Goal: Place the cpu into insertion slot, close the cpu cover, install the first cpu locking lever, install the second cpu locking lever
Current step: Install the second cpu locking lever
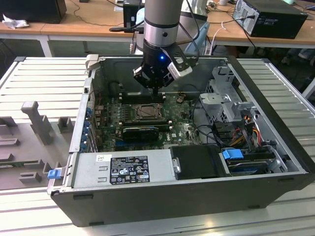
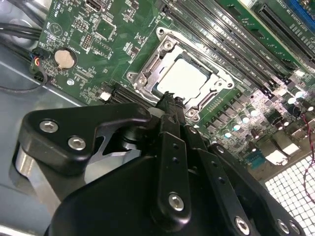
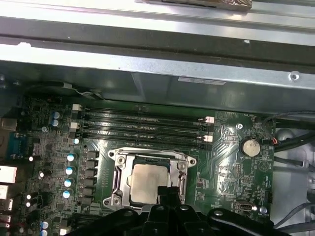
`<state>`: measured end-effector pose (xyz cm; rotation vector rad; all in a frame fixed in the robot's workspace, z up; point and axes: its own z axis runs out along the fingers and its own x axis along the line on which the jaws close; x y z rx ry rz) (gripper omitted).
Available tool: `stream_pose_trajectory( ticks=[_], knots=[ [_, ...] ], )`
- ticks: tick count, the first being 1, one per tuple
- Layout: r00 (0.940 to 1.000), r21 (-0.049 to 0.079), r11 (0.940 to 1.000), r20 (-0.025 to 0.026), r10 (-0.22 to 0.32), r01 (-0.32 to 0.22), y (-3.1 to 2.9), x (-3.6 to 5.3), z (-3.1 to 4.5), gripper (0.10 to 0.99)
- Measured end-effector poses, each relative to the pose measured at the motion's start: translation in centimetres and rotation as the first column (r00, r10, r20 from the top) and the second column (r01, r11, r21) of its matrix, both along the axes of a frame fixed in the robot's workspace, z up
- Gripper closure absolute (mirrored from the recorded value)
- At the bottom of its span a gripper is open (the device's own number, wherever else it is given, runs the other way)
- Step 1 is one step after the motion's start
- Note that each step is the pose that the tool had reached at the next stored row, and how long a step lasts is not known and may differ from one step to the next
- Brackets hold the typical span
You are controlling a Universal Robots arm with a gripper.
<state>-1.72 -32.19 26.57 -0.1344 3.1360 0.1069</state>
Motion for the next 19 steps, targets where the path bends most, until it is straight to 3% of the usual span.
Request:
stream_pose_trajectory(
  ticks=[8, 19],
  knots=[
    [1.0000, 0.000, 1.0000, 0.0000, 0.000, 0.000, 0.00, 0.00, 1.50, 0.980],
    [1.0000, 0.000, 1.0000, 0.0000, 0.000, 0.000, -0.36, 0.00, 1.61, 0.980]
  ],
)
